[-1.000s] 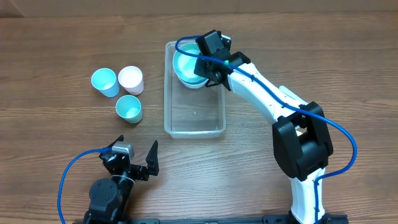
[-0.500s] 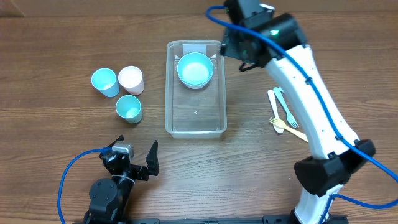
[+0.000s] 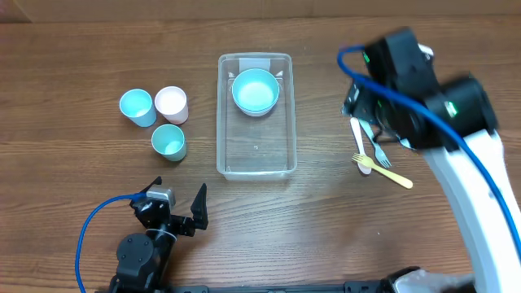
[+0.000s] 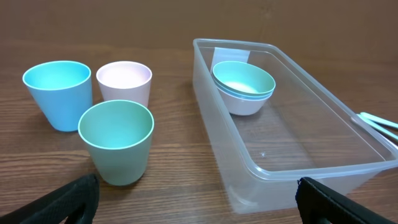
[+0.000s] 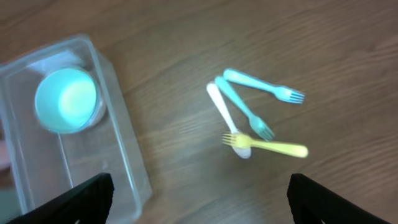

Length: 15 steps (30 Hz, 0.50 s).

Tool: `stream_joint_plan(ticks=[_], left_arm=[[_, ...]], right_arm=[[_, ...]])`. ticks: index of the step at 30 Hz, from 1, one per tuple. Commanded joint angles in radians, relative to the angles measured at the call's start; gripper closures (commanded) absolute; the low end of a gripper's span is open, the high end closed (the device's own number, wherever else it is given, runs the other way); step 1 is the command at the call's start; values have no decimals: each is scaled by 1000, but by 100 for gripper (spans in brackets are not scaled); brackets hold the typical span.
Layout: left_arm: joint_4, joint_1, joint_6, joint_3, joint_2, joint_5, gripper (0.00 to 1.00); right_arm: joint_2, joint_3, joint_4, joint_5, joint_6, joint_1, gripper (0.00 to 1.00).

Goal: Pack container
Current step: 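Withdraw the right gripper to the right side near the cutlery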

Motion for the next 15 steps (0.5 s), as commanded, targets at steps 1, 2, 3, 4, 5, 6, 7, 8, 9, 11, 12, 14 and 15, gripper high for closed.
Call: stream_joint_plan(ticks=[1,2,3,4,5,6,7,8,9,11,12,14,15], left_arm=[[4,5,-14,-3,-5,-3,0],[4,5,-14,-3,-5,-3,0],[4,5,-14,-3,-5,-3,0],[4,5,-14,-3,-5,-3,0],[4,5,-14,-3,-5,-3,0],[4,5,-14,-3,-5,-3,0],[4,5,-13,-3,-5,-3,0],[4,5,-13,-3,-5,-5,0],[4,5,-14,-3,-5,-6,0],[4,5,-14,-3,-5,-6,0],[4,5,-14,-3,-5,-6,0],[4,5,-14,-3,-5,-6,0],[4,5,-14,-3,-5,-6,0]], right_arm=[[-219,-219,45,-128,-90,4,4],[-270,-272,43,-147,-107,4,4],[-316,-318,42,-186,-145,4,4],[-357,-355,38,-211,-153,4,3],[-386,-376,32,-218,-153,4,2],[-425,-395,18,-216,-153,4,0],[-446,-397,8,-217,-152,4,0],[-455,-397,-1,-222,-152,4,0],[-463,-397,-18,-234,-152,4,0],[-465,-397,-32,-247,-153,4,0],[-462,-397,-32,-247,-153,4,0],[-454,-397,-32,-247,-153,4,0],[-449,-397,-32,-247,-153,4,0]])
